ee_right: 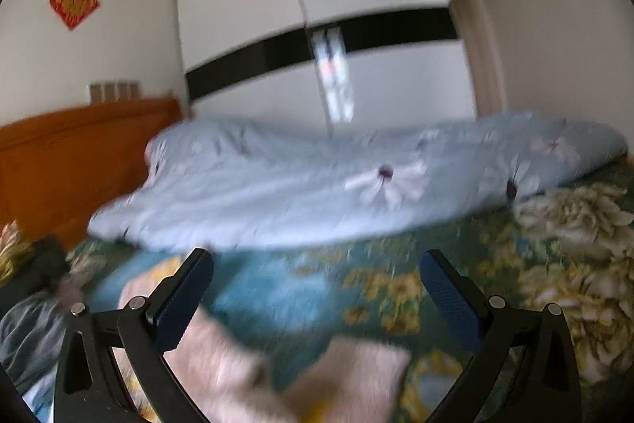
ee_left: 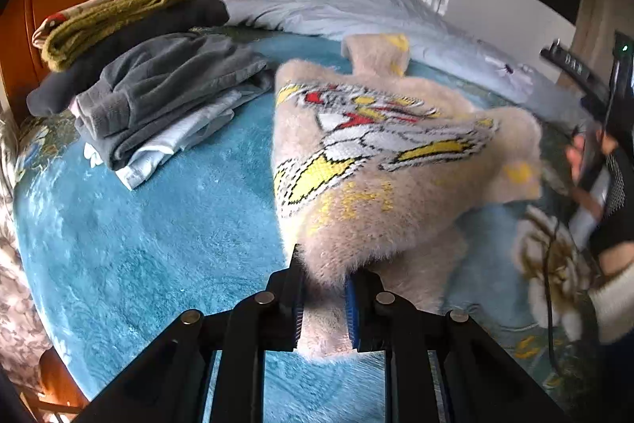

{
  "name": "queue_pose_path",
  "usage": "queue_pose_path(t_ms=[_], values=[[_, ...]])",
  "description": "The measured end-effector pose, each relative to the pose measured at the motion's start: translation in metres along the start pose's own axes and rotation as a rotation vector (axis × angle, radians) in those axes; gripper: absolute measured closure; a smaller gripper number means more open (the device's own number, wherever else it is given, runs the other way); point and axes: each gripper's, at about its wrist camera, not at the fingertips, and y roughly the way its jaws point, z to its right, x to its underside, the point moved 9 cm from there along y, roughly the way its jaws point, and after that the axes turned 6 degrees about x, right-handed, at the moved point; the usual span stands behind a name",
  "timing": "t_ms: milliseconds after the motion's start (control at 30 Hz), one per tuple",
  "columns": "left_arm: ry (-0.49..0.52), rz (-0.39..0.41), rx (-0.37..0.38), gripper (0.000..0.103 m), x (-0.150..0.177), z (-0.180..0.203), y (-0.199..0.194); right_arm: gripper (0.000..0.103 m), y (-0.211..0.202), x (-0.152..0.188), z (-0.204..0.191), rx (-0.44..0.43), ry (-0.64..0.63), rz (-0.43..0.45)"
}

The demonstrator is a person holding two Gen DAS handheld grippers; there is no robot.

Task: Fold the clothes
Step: 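Carry the sweater with the left gripper and lay it flat on the blanket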

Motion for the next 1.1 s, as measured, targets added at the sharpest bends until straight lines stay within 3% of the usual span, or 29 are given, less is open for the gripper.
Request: queue_pose_path(t_ms=[233,367,600,767,933,1033,1100], values=[[0.067,0.049,0.140,0.085,-0.004,0.060,-0.036,0.000,-0.031,0.027,0.003,-0.063,-0.132,-0.207],[0.131,0.083,0.239,0.085,0.001,0.099,-0.069,0.000,-0.052,0.034,0.023,-0.082,-0.069,-0.292],[0.221,0.076,0.385,0.085,0.020,0.159,-0.104,0.000,-0.082,0.045,0.062,-0.058,0.040,-0.419],[0.314,0.080,0.479,0.085,0.026,0.203,-0.128,0.000,-0.102,0.044,0.093,-0.014,0.051,-0.436],[0.422,0.005,0.527,0.081,0.048,0.241,-0.129,0.000,-0.116,0.038,0.122,0.043,0.048,-0.438],[0.414,-0.043,0.543,0.076,0.057,0.240,-0.125,0.000,-0.116,0.051,0.129,0.059,0.023,-0.479],[0.385,-0.075,0.594,0.075,0.057,0.235,-0.126,0.000,-0.114,0.063,0.126,0.033,0.026,-0.513]])
